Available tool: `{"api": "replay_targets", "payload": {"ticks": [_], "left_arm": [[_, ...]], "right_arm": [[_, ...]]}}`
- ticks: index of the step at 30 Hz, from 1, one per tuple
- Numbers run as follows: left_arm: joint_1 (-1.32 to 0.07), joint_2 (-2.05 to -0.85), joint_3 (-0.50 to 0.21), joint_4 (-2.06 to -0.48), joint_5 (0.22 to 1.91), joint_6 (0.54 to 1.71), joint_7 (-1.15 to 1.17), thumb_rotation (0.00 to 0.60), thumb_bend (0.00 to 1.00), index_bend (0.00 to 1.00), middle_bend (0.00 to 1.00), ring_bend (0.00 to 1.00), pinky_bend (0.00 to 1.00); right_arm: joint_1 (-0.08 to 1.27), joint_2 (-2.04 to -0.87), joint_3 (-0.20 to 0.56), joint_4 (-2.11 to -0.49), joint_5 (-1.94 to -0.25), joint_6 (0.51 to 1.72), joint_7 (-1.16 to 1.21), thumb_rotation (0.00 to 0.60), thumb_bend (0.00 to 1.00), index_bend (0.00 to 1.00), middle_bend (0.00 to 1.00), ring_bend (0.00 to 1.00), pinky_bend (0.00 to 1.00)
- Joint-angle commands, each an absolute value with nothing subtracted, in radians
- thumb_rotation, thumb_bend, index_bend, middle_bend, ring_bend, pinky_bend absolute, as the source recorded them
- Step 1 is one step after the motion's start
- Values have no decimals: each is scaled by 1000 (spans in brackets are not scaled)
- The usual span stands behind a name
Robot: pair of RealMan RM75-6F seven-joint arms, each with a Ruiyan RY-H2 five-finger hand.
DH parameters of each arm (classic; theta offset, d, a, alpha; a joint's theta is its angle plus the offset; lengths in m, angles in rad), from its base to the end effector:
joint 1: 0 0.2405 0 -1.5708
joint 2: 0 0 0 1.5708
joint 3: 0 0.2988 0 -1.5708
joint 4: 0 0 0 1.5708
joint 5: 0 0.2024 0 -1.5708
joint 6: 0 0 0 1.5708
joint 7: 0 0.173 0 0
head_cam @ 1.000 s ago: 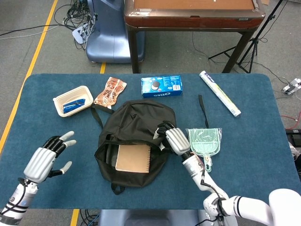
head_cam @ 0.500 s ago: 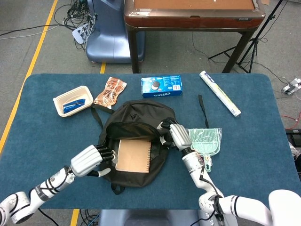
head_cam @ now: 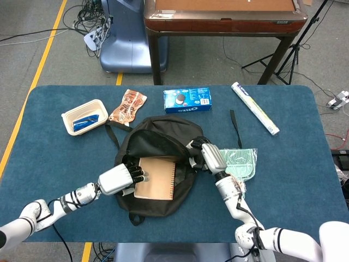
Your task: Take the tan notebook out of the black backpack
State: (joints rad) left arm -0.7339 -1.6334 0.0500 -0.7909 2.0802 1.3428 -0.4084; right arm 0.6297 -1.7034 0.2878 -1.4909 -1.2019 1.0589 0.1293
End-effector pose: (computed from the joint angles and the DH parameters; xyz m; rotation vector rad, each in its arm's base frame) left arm -0.2023 0.3649 -0.0213 -2.4051 -0.3552 -1.2294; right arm -0.1500 -0.3752 -0.0375 1.4978 -1.4950 1.4298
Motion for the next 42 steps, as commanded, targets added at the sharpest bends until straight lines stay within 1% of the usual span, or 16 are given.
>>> {"api": "replay_targets", "payload": {"ticks": [1,8,14,24,29,42], "left_arm": [[-756,-1713,91,-666,2084,1393,-426,600,258,239,234,236,274],[-777,-1792,135,-512,2083,1415,-385,600,241,156,152,177,240],[-781,-1811,163,-448,2057,1408,-371,600,221,89,78,116,211],[-780,-1792,197,-430,2010,1388,-377,600,211,73,61,95,186],[-788,-1820,212,-421,1996,1363,-369,600,202,65,49,83,174],[-819,-1904,215,-383,1951,1330,-396,600,201,65,47,79,165]], "right_arm": [[628,-1698,289,-1496,-1196,1054,134,600,578,789,408,218,145],[627,-1691,287,-1505,-1189,1046,137,600,571,789,405,219,145],[622,-1685,280,-1507,-1186,1039,145,600,559,789,402,219,145],[622,-1686,274,-1498,-1185,1025,162,600,556,789,400,219,145],[621,-1684,275,-1497,-1182,1023,165,600,553,789,398,218,145],[615,-1676,279,-1501,-1175,1026,169,600,552,789,395,218,145]]}}
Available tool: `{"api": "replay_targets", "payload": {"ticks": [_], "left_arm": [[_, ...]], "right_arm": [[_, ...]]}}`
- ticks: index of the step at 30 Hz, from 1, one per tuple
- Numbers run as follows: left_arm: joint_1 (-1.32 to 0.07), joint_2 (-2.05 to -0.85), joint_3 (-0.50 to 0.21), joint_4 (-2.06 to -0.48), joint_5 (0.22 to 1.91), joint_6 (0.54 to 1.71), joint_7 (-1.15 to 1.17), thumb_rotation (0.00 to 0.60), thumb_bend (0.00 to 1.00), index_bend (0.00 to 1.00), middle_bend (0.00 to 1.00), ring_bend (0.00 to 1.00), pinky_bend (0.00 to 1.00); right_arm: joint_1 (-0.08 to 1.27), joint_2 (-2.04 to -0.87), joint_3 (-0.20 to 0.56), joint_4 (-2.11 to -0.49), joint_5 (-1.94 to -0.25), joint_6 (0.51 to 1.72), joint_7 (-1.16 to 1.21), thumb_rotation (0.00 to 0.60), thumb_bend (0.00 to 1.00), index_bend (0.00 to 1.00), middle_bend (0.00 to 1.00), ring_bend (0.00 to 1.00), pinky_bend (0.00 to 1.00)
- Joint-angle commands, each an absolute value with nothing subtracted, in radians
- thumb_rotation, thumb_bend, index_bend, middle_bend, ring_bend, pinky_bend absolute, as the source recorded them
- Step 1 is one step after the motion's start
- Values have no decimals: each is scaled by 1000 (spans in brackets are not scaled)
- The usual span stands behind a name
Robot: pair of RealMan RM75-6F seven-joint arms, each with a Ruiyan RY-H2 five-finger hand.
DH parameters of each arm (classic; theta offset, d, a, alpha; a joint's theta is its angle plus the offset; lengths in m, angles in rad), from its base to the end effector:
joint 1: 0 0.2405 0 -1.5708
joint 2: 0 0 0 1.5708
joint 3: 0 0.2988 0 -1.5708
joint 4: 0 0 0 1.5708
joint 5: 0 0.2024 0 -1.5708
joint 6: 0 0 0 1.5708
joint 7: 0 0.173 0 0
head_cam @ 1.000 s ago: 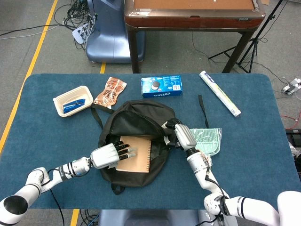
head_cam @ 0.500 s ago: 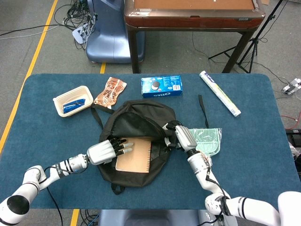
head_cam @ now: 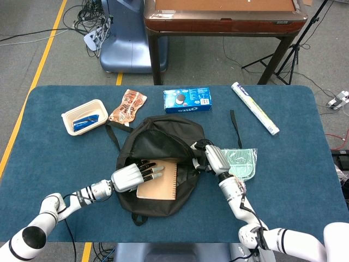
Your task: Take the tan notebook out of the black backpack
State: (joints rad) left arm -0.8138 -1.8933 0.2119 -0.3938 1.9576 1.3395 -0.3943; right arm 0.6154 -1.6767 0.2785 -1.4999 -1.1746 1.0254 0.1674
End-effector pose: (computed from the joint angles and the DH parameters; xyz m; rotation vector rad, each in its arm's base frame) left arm -0.1973 0.3844 -0.0889 -2.4575 -0.1704 -1.0652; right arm -0.1637 -0.3731 -0.0367 1.4764 -1.5667 1.3931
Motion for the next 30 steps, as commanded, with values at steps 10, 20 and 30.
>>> {"api": "replay_targets", "payload": {"ticks": [10,20,30], "left_arm": [[-805,-1949,195,-383,1882,1310,-519,600,202,198,47,78,156],[-808,-1983,194,-371,1860,1318,-550,600,361,361,47,79,148],[-795,-1985,171,-425,1825,1362,-561,600,477,486,161,81,144]], "right_arm": [[610,-1675,277,-1495,-1173,1027,176,600,552,789,393,218,145],[613,-1683,285,-1483,-1159,1024,170,600,552,789,391,218,145],[620,-1684,305,-1460,-1131,1011,171,600,552,778,387,216,145]]}}
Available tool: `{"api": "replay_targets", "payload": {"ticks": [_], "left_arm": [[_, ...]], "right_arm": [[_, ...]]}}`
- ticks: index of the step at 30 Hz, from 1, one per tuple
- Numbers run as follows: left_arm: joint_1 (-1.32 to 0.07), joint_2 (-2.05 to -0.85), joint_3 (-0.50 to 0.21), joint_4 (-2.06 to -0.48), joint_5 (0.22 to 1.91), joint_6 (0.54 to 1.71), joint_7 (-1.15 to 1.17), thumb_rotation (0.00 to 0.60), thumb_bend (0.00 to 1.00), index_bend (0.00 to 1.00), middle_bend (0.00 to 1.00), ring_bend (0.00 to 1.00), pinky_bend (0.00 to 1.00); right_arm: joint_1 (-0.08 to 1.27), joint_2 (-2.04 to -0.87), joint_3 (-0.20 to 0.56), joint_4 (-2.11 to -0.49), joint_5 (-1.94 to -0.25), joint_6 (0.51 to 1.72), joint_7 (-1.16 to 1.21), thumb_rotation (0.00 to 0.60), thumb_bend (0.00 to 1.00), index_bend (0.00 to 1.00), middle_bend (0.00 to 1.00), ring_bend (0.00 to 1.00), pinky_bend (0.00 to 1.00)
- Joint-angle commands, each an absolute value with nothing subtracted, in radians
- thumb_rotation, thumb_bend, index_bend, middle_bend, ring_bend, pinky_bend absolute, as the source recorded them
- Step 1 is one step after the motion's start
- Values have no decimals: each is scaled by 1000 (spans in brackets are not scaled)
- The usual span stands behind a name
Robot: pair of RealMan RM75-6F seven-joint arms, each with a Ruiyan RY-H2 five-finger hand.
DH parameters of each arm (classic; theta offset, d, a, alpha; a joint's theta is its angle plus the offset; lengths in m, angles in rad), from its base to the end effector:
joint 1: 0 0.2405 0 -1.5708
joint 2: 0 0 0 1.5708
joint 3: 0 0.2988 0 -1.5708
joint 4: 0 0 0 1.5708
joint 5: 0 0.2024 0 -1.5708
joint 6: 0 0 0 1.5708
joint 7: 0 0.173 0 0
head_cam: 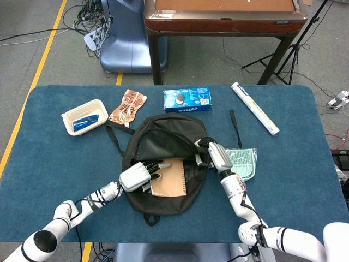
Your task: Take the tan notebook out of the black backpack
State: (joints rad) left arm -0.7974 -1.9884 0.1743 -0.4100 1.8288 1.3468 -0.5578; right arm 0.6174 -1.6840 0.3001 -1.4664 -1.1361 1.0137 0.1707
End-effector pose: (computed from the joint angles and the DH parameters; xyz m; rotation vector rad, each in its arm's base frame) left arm -0.1769 0.3775 -0.1111 -2.3211 -0.5516 -1.2910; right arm -0.1726 -0.3822 -0.0358 1.4239 -1.5804 1.3749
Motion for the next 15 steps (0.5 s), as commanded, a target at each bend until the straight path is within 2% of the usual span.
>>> {"api": "replay_targets", "payload": {"ticks": [1,7,15], "left_arm": [[-794,-1983,168,-437,1823,1376,-565,600,480,501,200,93,144],[-786,-1960,146,-520,1812,1457,-603,600,486,571,476,301,167],[-773,-1871,95,-726,1782,1540,-614,600,486,588,604,415,203]], "right_arm": [[622,-1684,309,-1454,-1124,1008,169,600,552,777,386,216,145],[628,-1674,316,-1435,-1120,990,179,600,547,774,381,211,145],[627,-1671,297,-1404,-1157,984,211,600,546,774,381,211,145]]}}
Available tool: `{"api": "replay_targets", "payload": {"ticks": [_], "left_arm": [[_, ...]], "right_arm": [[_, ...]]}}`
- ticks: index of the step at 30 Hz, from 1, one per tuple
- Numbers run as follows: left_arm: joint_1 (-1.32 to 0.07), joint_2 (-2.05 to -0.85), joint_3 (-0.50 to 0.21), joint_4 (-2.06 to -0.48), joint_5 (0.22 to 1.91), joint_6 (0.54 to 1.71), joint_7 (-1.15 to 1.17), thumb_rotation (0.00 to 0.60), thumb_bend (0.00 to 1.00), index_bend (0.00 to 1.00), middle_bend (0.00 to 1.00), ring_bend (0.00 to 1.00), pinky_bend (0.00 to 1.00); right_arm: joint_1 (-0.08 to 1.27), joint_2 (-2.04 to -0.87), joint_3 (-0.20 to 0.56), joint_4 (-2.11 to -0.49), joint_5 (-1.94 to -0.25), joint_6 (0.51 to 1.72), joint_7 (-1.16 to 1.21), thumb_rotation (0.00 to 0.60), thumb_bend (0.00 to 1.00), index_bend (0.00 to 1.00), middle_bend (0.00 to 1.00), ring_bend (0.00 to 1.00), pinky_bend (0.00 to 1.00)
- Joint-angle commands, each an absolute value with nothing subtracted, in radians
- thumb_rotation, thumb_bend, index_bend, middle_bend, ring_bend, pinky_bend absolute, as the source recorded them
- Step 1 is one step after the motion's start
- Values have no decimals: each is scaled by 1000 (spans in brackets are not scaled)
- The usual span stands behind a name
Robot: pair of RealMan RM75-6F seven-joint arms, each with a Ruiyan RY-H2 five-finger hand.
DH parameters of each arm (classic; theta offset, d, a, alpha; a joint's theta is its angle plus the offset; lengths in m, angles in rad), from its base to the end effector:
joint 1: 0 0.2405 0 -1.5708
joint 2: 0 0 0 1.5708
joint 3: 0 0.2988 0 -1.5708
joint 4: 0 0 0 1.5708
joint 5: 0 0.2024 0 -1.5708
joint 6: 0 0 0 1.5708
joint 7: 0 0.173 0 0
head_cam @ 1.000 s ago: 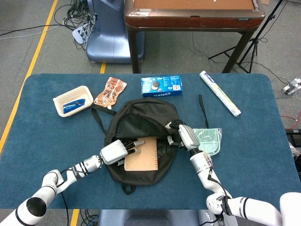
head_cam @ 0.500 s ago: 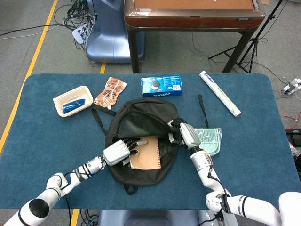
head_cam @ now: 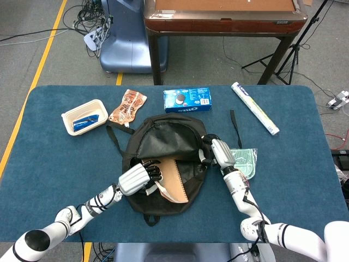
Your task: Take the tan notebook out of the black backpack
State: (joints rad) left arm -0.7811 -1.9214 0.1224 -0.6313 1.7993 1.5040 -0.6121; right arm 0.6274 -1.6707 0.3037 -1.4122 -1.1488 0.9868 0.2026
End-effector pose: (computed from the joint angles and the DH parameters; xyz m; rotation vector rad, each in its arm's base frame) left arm -0.1519 0.3585 -0.0799 -2.1812 -0.7218 -1.6415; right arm -0.1831 -0.3931 -0.0310 1.4323 -1.5540 1.3528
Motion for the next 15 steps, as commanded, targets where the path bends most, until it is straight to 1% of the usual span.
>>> {"api": "replay_targets", "payload": {"ticks": [1,10,15], "left_arm": [[-771,-1856,88,-757,1777,1545,-610,600,486,589,615,426,209],[-725,-1666,36,-1101,1742,1598,-526,600,486,602,653,458,229],[-692,-1554,15,-1259,1730,1624,-462,600,486,602,667,470,230]], "right_arm": [[626,-1670,294,-1401,-1162,982,215,600,546,773,380,210,145],[624,-1652,268,-1394,-1217,970,261,600,538,754,369,198,145],[623,-1636,243,-1398,-1262,967,278,600,519,737,365,191,145]]}}
